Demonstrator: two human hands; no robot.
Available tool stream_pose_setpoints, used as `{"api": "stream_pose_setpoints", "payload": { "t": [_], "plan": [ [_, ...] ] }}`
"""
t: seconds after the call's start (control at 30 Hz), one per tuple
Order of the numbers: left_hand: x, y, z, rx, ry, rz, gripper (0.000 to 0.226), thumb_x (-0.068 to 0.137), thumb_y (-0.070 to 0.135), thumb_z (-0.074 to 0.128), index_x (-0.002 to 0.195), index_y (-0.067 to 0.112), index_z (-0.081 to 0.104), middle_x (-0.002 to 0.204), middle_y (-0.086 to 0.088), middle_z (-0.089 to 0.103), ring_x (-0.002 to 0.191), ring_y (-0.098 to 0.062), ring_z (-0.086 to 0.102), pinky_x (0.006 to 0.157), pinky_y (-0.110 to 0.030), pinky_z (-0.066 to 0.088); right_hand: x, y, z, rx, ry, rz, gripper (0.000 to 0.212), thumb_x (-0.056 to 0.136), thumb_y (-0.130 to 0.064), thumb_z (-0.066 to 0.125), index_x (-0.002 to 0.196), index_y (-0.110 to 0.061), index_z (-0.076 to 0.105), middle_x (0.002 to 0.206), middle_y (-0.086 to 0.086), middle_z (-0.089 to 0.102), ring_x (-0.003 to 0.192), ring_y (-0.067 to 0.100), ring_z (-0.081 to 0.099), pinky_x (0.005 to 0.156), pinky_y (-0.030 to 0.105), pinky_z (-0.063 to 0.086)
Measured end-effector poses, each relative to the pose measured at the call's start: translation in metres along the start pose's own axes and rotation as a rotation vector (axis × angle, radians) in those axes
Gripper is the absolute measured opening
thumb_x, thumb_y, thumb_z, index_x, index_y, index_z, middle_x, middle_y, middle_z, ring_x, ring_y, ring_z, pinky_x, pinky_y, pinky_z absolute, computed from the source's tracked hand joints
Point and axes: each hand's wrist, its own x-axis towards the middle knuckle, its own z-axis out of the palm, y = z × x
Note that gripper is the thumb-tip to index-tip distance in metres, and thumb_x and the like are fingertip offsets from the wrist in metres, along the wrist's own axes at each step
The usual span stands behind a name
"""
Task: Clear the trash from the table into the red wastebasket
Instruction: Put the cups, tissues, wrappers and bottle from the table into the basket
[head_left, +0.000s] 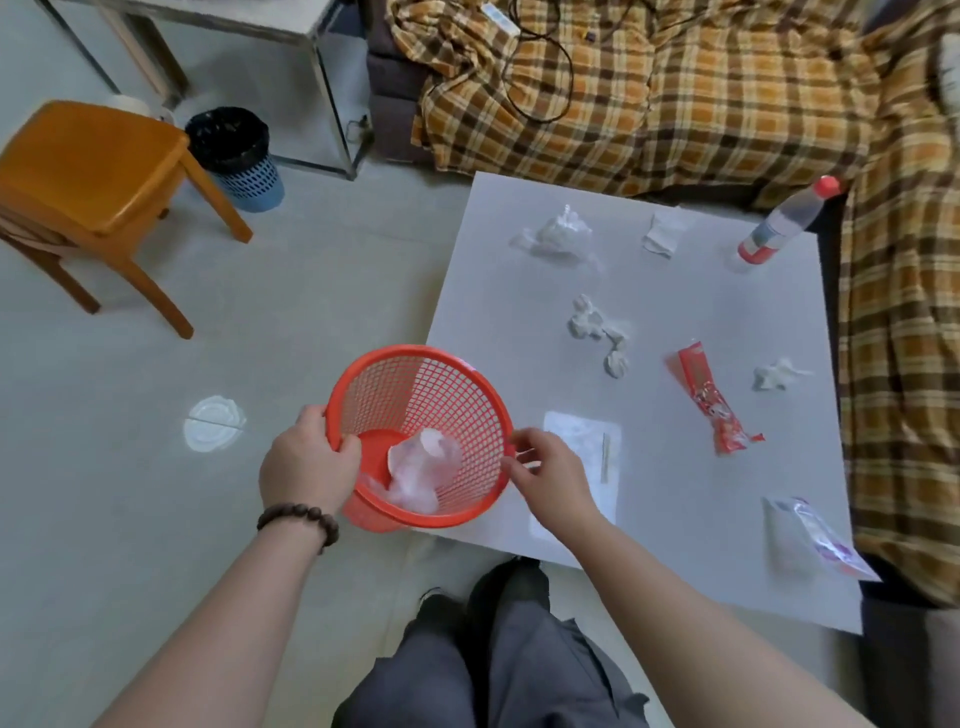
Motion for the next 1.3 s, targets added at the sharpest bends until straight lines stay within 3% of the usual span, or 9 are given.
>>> {"api": "stream_pose_setpoints", "payload": {
  "t": [0.2,0.47,0.63,0.73,0.83,0.9,1.0,1.1,1.3],
  "plan": [
    [0.001,0.005,0.013,0.046,0.047,-0.006,0.018,0.077,0.017,0.059,0.095,0.012,0.059,0.069,-0.011,0.063,0.068,-0.036,0.057,0.058,-0.035,0.041,0.006,0.091,-0.036,-0.094,0.076,0.275,0.026,0.088,-0.025,0.061,0.112,-0.017,0.059,0.112,0.004,0.059,0.093,0.015,0.057,0.075,0.026,0.041],
    [0.002,0.001,0.07,0.08,0.199,0.027,0.037,0.068,0.036,0.053,0.102,0.024,0.049,0.058,0.003,0.057,0.062,-0.035,0.06,0.059,-0.043,0.052,0.077,0.183,-0.038,-0.248,0.119,0.439,0.063,0.081,-0.037,0.068,0.131,-0.009,0.043,0.13,0.01,0.044,0.12,0.029,0.041,0.091,0.042,0.045],
    [-0.001,-0.007,0.108,0.018,0.176,-0.036,0.049,0.071,0.04,0.049,0.117,0.023,0.043,0.065,0.007,0.061,0.064,-0.034,0.062,0.062,-0.05,0.055,0.103,0.215,-0.024,-0.431,0.096,0.447,0.043,0.083,-0.032,0.066,0.111,-0.006,0.048,0.116,0.013,0.049,0.108,0.032,0.046,0.084,0.04,0.043],
    [0.003,-0.006,0.123,-0.005,0.153,-0.156,0.058,0.067,0.047,0.042,0.114,0.015,0.051,0.07,0.038,0.057,0.082,-0.037,0.063,0.075,-0.048,0.053,0.113,0.223,-0.02,-0.525,0.112,0.431,0.022,0.089,-0.018,0.051,0.108,-0.007,0.05,0.113,0.012,0.051,0.106,0.031,0.048,0.083,0.038,0.039],
    [0.008,-0.002,0.13,0.044,0.114,-0.136,0.056,0.065,0.048,0.043,0.111,0.018,0.053,0.078,0.045,0.052,0.062,-0.002,0.059,0.065,-0.041,0.056,0.117,0.229,-0.019,-0.597,0.064,0.42,0.025,0.087,-0.001,0.039,0.107,-0.009,0.052,0.112,0.01,0.053,0.105,0.029,0.049,0.083,0.037,0.035],
    [0.006,0.009,0.127,-0.01,0.159,-0.145,0.061,0.066,0.049,0.041,0.118,0.019,0.051,0.071,0.038,0.057,0.063,0.003,0.056,0.074,-0.047,0.054,0.119,0.229,-0.022,-0.572,0.038,0.437,0.027,0.088,0.0,0.038,0.108,-0.01,0.053,0.113,0.009,0.054,0.106,0.028,0.049,0.084,0.037,0.036],
    [-0.004,0.028,0.121,0.022,0.158,0.034,0.049,0.073,0.041,0.049,0.119,0.022,0.044,0.064,0.008,0.061,0.06,-0.029,0.061,0.06,-0.05,0.055,0.118,0.217,-0.034,-0.437,0.059,0.461,0.026,0.087,0.002,0.037,0.104,-0.008,0.054,0.111,0.011,0.054,0.104,0.029,0.05,0.084,0.038,0.04],
    [-0.013,0.053,0.116,0.053,0.15,0.121,0.04,0.072,0.038,0.051,0.109,0.023,0.047,0.057,0.007,0.057,0.053,-0.028,0.057,0.054,-0.042,0.052,0.106,0.192,-0.055,-0.17,0.186,0.379,0.011,0.09,-0.005,0.042,0.091,-0.007,0.053,0.098,0.009,0.057,0.093,0.029,0.052,0.079,0.042,0.045],
    [-0.038,0.107,0.119,0.065,0.077,0.18,0.02,0.075,0.016,0.065,0.095,0.018,0.06,0.053,0.007,0.05,0.054,-0.031,0.052,0.053,-0.03,0.033,0.059,0.124,-0.106,0.172,0.234,0.076,0.009,0.091,-0.015,0.054,0.082,-0.016,0.052,0.081,0.001,0.057,0.071,0.013,0.05,0.063,0.023,0.04]
  ]
}}
